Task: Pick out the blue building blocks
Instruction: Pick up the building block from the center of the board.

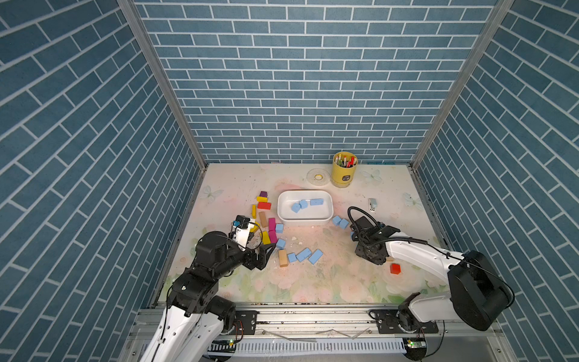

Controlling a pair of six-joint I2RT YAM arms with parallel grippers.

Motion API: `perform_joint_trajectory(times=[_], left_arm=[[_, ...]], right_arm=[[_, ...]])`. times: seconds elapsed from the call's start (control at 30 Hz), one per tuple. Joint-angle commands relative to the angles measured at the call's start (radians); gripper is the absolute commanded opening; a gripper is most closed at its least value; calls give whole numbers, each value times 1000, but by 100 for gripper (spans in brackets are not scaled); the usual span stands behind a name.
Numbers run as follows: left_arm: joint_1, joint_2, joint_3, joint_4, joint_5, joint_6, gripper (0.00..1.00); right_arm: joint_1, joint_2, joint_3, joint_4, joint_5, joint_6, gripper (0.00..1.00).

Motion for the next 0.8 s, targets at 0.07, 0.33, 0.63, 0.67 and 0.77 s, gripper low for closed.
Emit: perform_joint_trajectory(times=[0.07, 0.33, 0.63, 0.67, 0.77], left_arm=[[3, 1, -10, -1, -6, 7, 99], [3, 3, -7, -6, -10, 9, 99], [4, 4, -5, -7, -12, 9, 99], [3, 5, -6, -7, -11, 9, 99], [3, 4, -6, -7, -9, 9, 99]], right_arm=[[2, 18, -8, -8, 18, 49, 39], [2, -5, 0, -24, 31, 52, 27], [2, -87, 52, -70, 49, 39, 22], [1, -98, 61, -71, 52, 32, 22], [2, -118, 91, -73, 57, 5, 21]])
